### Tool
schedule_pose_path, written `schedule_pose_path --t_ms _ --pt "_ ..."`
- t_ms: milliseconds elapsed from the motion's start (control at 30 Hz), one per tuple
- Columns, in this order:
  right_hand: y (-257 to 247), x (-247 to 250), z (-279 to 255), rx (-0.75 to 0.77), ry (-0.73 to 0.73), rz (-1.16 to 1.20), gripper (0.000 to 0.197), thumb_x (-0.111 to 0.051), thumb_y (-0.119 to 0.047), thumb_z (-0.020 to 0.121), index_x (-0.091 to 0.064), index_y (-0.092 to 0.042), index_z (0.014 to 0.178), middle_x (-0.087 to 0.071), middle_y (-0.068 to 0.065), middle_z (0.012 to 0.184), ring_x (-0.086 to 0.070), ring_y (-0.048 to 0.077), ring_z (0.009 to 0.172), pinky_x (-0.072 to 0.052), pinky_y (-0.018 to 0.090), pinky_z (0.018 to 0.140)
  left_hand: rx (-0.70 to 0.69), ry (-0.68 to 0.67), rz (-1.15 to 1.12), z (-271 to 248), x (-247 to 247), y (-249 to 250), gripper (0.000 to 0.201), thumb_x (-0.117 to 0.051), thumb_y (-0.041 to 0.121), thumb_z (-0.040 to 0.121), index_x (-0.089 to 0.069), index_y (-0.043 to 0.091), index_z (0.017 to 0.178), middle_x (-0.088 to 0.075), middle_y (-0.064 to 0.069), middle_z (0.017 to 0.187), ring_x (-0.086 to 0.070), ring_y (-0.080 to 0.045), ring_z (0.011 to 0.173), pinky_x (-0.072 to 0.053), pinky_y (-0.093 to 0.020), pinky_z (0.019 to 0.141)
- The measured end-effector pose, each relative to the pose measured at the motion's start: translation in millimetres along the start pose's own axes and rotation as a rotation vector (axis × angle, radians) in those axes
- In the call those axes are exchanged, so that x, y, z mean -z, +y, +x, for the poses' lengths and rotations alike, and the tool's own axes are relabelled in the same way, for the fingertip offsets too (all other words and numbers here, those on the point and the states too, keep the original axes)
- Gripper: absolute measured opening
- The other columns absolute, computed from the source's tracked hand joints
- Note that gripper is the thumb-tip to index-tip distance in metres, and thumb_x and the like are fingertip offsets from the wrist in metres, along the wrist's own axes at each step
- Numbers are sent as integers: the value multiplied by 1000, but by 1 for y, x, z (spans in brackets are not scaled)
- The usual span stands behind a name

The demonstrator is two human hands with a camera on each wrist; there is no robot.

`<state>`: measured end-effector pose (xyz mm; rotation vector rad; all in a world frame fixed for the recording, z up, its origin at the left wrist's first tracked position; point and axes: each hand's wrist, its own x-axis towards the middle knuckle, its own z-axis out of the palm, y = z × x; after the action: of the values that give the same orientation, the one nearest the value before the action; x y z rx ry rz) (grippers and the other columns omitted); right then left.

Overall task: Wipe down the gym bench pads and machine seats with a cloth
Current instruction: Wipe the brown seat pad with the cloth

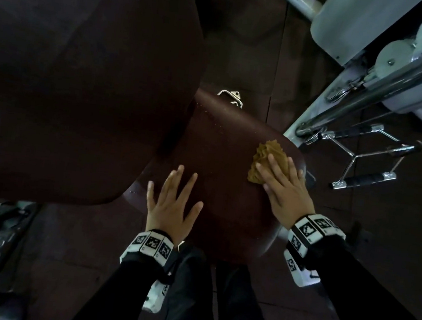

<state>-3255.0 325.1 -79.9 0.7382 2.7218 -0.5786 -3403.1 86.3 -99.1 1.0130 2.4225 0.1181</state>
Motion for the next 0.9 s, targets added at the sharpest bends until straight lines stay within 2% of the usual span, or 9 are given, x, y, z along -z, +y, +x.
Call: schedule_pose_path --t_ms 133,267,367,500,600,700,767,833,900 --pt "-36 -7 6 49 24 -36 50 -40 -27 98 -24 -35 145 -14 -9 155 -9 37 143 -12 56 112 110 8 -41 5 6 -21 66 -20 77 84 13 61 138 38 12 148 38 -10 134 14 -53 106" --pt "-70 -29 -17 289 47 -145 55 -53 -24 89 -38 -33 141 -34 -4 150 -32 38 136 -25 58 106 101 -6 -102 6 4 -27 58 -17 74 86 11 65 136 39 18 148 41 -9 131 12 -56 106" --pt "-70 -49 -54 468 8 -263 59 -47 -26 82 -39 -35 140 -36 -6 149 -35 34 135 -28 57 105 102 -13 -124 7 4 -27 54 -14 72 87 11 67 135 39 19 147 44 -7 129 15 -54 104" --pt "-36 -56 -96 577 -77 -314 68 -47 -19 78 -32 -35 142 -30 -7 151 -31 32 137 -26 56 106 106 -26 -133 8 4 -28 54 -16 71 88 11 67 135 40 19 147 45 -6 127 18 -53 102" --pt "0 -50 -105 531 -43 -293 75 -41 -5 72 -31 -33 140 -33 -2 147 -35 40 131 -32 58 100 94 -35 -144 8 5 -28 55 -18 71 89 11 66 135 41 19 146 46 -6 126 19 -53 101" --pt "25 -37 -93 371 -14 -192 91 -65 10 67 -30 -30 140 -30 2 148 -25 44 133 -26 56 102 87 -43 -149 8 6 -28 55 -18 71 89 12 67 134 42 19 145 48 -3 124 21 -53 101" --pt "22 -28 -76 302 -15 -149 76 -62 -6 81 -26 -33 142 -25 1 150 -19 41 136 -24 58 104 87 -53 -149 9 5 -28 55 -17 71 88 12 67 134 43 19 145 46 -6 126 21 -53 101" --pt "5 -23 -56 238 16 -154 54 -42 -24 92 -28 -35 143 -26 -1 152 -20 41 138 -27 62 104 85 -57 -147 10 4 -29 56 -17 72 87 13 67 134 43 19 145 44 -9 129 21 -54 101" --pt "-20 -22 -40 182 62 -157 51 -44 -25 94 -33 -34 142 -29 -1 152 -24 44 137 -26 64 103 85 -51 -149 11 3 -30 56 -17 73 87 12 67 134 42 19 145 44 -8 128 20 -54 101"
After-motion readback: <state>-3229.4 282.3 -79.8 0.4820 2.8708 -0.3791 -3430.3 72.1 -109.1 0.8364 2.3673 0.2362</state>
